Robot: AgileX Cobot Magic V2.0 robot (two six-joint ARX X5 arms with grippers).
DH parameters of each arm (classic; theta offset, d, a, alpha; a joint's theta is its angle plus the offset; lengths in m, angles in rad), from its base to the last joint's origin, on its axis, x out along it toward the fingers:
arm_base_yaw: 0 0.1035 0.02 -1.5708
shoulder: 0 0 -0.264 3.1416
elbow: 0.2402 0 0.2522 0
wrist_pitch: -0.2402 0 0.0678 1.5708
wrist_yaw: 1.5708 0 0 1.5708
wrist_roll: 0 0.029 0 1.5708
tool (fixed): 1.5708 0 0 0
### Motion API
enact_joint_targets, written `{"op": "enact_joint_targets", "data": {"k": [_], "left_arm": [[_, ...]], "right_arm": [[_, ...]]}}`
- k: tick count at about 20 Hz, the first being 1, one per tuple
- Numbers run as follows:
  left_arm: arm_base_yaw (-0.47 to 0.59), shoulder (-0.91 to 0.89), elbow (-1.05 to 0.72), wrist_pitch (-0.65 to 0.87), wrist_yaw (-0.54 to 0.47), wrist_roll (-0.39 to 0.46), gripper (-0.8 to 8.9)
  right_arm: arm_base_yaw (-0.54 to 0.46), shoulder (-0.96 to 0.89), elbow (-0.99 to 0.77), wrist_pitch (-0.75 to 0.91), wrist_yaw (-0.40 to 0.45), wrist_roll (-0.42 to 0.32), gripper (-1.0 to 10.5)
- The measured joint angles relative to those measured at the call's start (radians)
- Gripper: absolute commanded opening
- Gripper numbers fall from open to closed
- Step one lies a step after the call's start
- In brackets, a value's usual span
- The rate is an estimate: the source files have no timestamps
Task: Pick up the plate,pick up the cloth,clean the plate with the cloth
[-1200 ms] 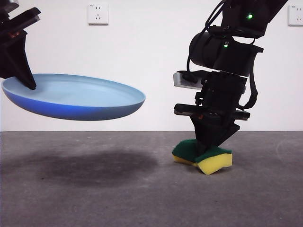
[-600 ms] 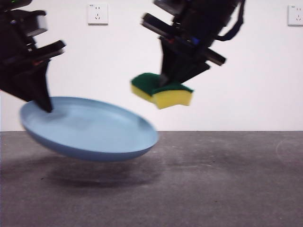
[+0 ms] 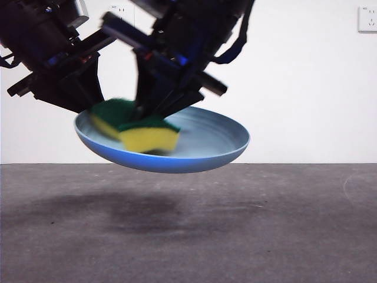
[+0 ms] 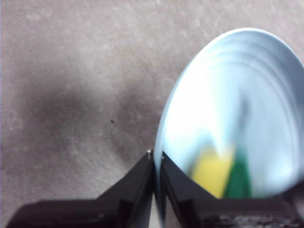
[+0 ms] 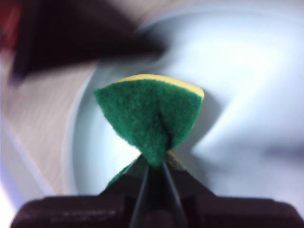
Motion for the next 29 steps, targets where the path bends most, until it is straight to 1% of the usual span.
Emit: {"op": "enact_joint_targets", "data": {"k": [2,4,6,8,9,11,14,16,19,20,22,23,25,27,29], "left_arm": [[0.0,0.0,0.0,0.0,-0.001,-0.003,-0.08],[0.005,0.0,0.0,-0.002,-0.001,-0.003,-0.08],[0.01,0.0,0.0,-0.002,0.007,-0.003,-0.08],[0.014,0.001,0.0,-0.002,0.038,-0.004,-0.08],[0.014,0.001,0.0,-0.003,0.053,-0.005,-0.08],[0.015,0.001,0.0,-0.006,0.09,-0.007,-0.08],[0.015,0.001,0.0,-0.013,0.132,-0.016,-0.08],[0.014,0.002,0.0,-0.011,0.14,-0.031,-0.08],[0.014,0.003,0.0,-0.01,0.14,-0.043,-0.08],[0.012,0.004,0.0,-0.001,0.141,-0.049,-0.08],[0.012,0.006,-0.002,0.041,0.146,-0.068,-0.08],[0.011,0.007,-0.003,0.058,0.146,-0.076,-0.08],[0.008,0.01,-0.006,0.11,0.142,-0.094,-0.08],[0.005,0.01,-0.01,0.155,0.12,-0.11,-0.08],[0.004,0.01,-0.01,0.168,0.11,-0.113,-0.08]], "right_arm": [[0.029,0.007,0.0,-0.071,0.044,-0.002,-0.2],[0.042,0.006,0.004,-0.178,0.148,-0.016,-0.2],[0.027,0.006,0.005,-0.276,0.283,-0.031,-0.2],[-0.013,-0.002,0.005,-0.296,0.42,-0.055,-0.2],[-0.032,-0.008,0.005,-0.285,0.456,-0.062,-0.2],[-0.069,-0.023,0.005,-0.244,0.481,-0.068,-0.2],[-0.119,-0.033,0.005,-0.146,0.482,-0.075,-0.2],[-0.147,-0.033,0.005,-0.079,0.445,-0.077,-0.2],[-0.17,-0.033,0.005,0.005,0.312,-0.077,-0.2],[-0.176,-0.033,0.005,0.045,0.233,-0.064,-0.2],[-0.174,-0.033,0.005,0.091,0.129,-0.031,-0.2],[-0.167,-0.033,0.005,0.098,0.095,-0.016,-0.2],[-0.139,-0.033,0.007,0.098,0.059,0.008,-0.2],[-0.099,-0.033,0.014,0.073,0.052,0.017,-0.2],[-0.065,-0.034,0.018,0.007,0.051,0.018,-0.2]]}}
